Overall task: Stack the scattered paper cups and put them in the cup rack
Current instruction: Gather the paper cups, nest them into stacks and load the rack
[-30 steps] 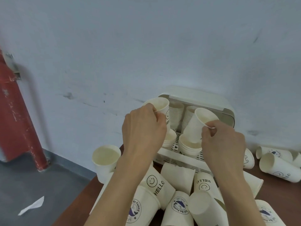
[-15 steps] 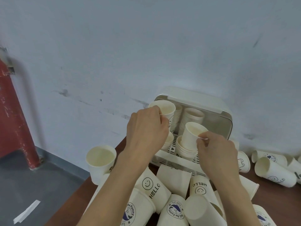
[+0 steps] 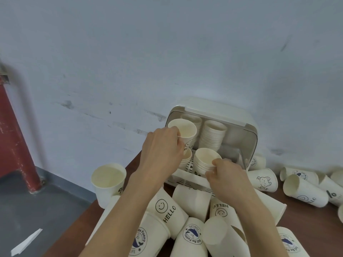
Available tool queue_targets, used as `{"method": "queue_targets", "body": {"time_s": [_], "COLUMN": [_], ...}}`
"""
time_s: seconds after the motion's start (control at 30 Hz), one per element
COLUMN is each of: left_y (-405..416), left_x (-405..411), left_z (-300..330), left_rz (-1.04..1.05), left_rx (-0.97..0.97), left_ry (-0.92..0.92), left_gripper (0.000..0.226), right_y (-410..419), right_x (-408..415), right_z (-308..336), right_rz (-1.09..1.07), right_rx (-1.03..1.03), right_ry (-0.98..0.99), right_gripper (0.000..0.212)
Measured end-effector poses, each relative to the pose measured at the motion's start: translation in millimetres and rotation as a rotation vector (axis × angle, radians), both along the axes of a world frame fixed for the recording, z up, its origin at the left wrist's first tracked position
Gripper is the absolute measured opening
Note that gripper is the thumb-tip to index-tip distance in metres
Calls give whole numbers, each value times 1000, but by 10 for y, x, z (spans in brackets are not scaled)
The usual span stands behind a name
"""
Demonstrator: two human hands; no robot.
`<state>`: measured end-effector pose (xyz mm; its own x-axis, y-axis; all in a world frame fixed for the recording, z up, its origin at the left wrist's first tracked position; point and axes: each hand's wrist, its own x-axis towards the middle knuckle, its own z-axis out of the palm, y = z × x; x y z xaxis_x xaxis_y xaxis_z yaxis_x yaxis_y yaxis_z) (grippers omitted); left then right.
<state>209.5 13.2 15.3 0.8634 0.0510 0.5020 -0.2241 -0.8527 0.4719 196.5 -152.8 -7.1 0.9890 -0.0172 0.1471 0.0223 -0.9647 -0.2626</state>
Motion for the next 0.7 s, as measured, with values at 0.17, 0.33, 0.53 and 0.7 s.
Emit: {"method": "queue_targets", "body": {"time_s": [0.17,0.33,0.53,0.7], "left_y": [-5,-17,-38,-18], "left_x": [23,72,80,149], "left_z": [-49,-105,-157,-254], "left_rz": [-11,10,48,40], "left_rx": [25,150,219,257], "left_ry": [-6,28,28,58], "left_gripper": [24,25,18,14], "right_y": [2,3,-19,-38], "right_x": [-3,-10,15,13], "right_z": [-12,-19,-27,-32], "right_rz": [32,55,57,65], "right_rx": [-75,-86,-28,-9], "right_ry": [30,28,-9,-52], "right_gripper": [19,27,18,18]}}
